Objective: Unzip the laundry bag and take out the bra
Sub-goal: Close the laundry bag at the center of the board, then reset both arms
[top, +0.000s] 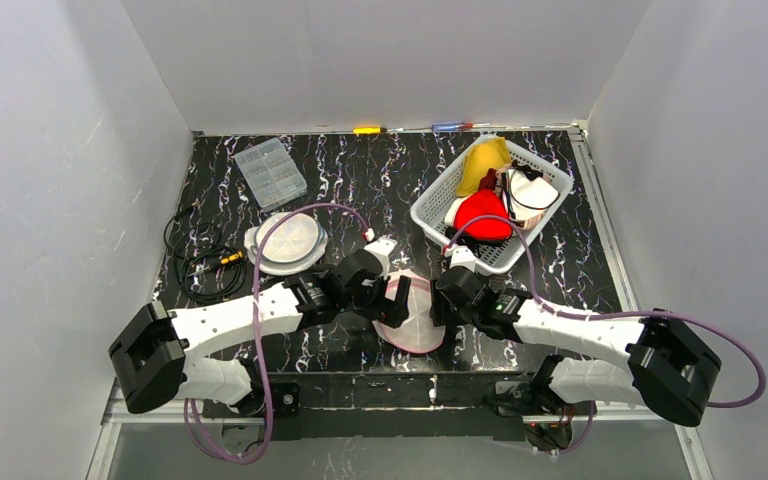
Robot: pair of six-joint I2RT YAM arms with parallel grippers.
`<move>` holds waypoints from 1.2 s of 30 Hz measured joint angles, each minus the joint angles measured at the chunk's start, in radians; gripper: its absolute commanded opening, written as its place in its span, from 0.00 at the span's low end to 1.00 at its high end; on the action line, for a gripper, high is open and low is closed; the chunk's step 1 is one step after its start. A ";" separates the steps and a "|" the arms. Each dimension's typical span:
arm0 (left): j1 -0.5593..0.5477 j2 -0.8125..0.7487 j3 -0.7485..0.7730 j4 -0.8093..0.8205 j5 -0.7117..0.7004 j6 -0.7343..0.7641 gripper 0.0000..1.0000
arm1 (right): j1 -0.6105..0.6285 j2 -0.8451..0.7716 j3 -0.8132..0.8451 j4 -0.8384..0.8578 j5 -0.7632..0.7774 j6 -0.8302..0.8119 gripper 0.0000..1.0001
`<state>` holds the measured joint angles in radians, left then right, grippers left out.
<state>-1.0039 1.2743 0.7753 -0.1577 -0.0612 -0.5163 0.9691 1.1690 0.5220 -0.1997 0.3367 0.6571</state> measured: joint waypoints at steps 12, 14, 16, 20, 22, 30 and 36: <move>0.000 -0.224 -0.012 -0.086 -0.104 -0.002 0.98 | 0.000 -0.094 0.001 -0.015 0.003 0.008 0.88; 0.000 -0.269 -0.012 -0.104 -0.122 -0.006 0.98 | 0.000 -0.177 0.017 -0.034 -0.010 0.000 0.95; 0.000 -0.307 -0.012 -0.127 -0.146 -0.012 0.98 | 0.000 -0.240 0.054 -0.053 -0.023 -0.013 0.99; 0.000 -0.362 -0.012 -0.198 -0.203 -0.042 0.98 | 0.000 -0.333 0.126 -0.084 -0.037 -0.058 0.99; 0.000 -0.391 -0.012 -0.240 -0.240 -0.069 0.99 | 0.000 -0.397 0.135 -0.093 -0.029 -0.082 0.99; 0.000 -0.512 -0.012 -0.435 -0.443 -0.237 0.99 | 0.001 -0.672 0.096 -0.113 0.121 -0.111 0.99; 0.000 -0.499 -0.013 -0.543 -0.495 -0.296 0.99 | 0.001 -0.700 0.054 -0.117 0.204 -0.114 0.99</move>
<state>-1.0039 0.7753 0.7624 -0.7006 -0.5564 -0.8127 0.9703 0.4694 0.5758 -0.3168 0.5407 0.5434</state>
